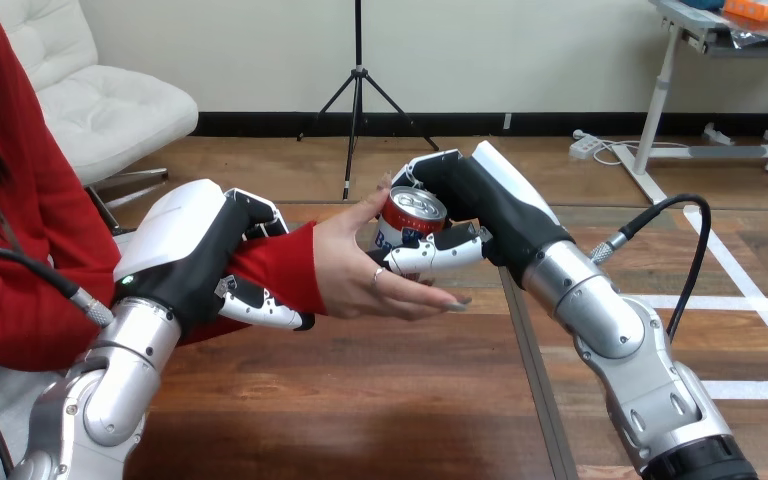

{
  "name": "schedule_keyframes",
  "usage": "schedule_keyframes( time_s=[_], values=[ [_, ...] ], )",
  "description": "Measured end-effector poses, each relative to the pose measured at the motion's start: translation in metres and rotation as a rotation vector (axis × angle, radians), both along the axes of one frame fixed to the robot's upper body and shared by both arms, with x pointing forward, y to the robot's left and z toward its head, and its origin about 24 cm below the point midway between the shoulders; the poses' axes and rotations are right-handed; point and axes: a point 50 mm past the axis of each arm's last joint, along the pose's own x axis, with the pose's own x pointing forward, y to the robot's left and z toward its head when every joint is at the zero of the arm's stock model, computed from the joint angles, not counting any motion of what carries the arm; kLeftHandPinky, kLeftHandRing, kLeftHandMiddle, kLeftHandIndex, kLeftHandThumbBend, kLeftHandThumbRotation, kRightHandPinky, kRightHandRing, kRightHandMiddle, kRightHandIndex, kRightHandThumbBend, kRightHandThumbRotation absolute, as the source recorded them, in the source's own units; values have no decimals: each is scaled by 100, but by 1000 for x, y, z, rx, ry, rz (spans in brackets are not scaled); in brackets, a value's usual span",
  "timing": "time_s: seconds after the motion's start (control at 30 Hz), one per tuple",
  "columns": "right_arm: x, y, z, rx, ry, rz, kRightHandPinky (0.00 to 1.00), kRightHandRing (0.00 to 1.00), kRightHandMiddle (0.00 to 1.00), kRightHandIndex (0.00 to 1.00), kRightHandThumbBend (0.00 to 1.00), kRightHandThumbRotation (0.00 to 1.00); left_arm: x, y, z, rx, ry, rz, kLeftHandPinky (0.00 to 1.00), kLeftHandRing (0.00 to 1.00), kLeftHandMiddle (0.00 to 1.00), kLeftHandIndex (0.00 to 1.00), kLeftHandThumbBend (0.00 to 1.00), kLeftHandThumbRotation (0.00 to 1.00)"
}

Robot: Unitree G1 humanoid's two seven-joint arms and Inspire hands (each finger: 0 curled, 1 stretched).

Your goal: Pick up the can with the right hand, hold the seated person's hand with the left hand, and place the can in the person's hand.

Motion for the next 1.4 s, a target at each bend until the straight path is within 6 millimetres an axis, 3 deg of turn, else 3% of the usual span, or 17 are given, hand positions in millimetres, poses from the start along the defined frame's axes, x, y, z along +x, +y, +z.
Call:
schedule_keyframes(
  time_s=[0.33, 0.53, 1.1, 1.4],
  values=[
    [1, 0, 2, -5, 10, 0, 32, 39, 45, 48, 66, 0, 0, 0, 1, -9, -5, 3, 27, 32, 37, 37, 87, 0],
    [1, 0, 1, -10, 24, -1, 39, 47, 52, 52, 70, 7, 0, 0, 1, -3, -10, 2, 30, 35, 40, 40, 89, 0],
    [0, 0, 3, -27, 73, 22, 48, 57, 61, 62, 84, 47, -1, -3, 5, 45, -49, -23, 36, 48, 53, 51, 91, 1],
    [0, -1, 7, -35, 71, 29, 50, 60, 64, 64, 88, 64, -2, -6, 12, 48, -89, -48, 39, 55, 59, 56, 93, 9]
  ],
)
